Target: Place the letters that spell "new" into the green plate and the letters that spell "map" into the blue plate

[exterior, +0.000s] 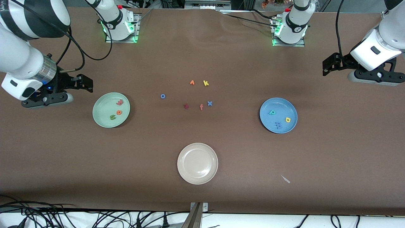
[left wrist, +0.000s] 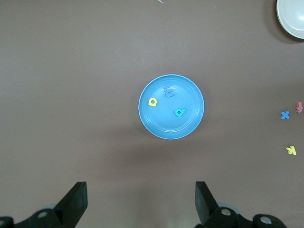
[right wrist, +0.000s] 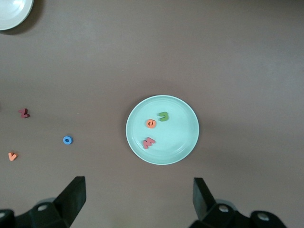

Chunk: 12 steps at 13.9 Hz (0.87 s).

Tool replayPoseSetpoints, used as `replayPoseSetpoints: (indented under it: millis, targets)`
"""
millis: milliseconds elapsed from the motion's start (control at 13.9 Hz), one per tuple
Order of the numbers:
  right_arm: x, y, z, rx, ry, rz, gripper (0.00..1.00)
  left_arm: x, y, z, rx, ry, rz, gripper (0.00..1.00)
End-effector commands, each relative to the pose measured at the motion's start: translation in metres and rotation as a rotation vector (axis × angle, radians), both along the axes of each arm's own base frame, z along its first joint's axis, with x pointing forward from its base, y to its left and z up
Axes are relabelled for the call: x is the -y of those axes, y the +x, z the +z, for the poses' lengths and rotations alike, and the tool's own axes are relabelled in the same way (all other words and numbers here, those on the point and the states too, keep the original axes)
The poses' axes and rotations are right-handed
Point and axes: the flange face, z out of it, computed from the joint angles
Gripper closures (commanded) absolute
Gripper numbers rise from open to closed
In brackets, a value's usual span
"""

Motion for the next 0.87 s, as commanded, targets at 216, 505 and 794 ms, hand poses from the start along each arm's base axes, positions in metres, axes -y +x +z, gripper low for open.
replayPoseSetpoints:
  millis: [216,505,794]
  targets:
    - [-0.007,0.008,0.006,-0.005,-0.009,0.014,0.00,0.019,-0.003,0.007,0.002,0.009,-0.048,0.00]
    - [-0.001,0.009,0.002,-0.017,-0.012,0.006,0.00,0.024,-0.004,0.011,0.012,0.017,-0.057,0.00]
    - [-0.004,0.009,0.001,-0.017,-0.011,0.008,0.00,0.025,-0.003,0.011,0.013,0.019,-0.057,0.00]
